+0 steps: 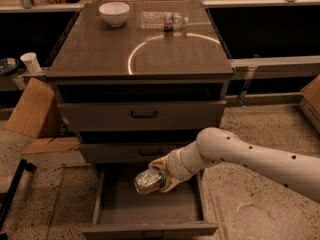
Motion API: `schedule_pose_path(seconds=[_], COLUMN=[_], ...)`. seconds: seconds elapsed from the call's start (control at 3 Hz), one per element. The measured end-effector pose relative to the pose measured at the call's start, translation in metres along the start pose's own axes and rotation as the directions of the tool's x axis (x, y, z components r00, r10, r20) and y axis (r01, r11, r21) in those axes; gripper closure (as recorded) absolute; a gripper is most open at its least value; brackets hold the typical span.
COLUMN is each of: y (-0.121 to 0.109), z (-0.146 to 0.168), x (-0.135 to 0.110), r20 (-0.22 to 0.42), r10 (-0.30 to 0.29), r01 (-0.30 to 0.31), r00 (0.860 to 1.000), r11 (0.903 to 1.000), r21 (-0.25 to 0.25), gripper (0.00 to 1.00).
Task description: Pick 7up can from bottom drawer and place on counter
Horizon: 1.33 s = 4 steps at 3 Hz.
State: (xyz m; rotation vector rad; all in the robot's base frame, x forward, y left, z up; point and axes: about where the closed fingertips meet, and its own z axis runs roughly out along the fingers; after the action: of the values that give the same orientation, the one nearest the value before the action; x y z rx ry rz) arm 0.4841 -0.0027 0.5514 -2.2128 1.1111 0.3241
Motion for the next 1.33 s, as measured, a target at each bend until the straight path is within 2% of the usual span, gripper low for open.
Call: schedule_pose_path(seconds=[0.33,0.67,1.0,1.33], y=[-0.018,-0.043,-0.076,-0.096], z=[-0.024,-0.076,-0.153,-0.189], x=[0.004,0.012,0.022,0.023], r20=[-0.028,-0.06,-0.104,-0.138], r10=[0.006,0.034,0.089,0.101], r01=[-0.004,-0.025,-0.06,-0.058], r00=[1.0,0.998,0.991,0.985], r11=[0.9986,0.989,0.965,0.9559], r21=[0.052,0.146,0.255,0.288], gripper=[1.0,1.0,1.0,1.0])
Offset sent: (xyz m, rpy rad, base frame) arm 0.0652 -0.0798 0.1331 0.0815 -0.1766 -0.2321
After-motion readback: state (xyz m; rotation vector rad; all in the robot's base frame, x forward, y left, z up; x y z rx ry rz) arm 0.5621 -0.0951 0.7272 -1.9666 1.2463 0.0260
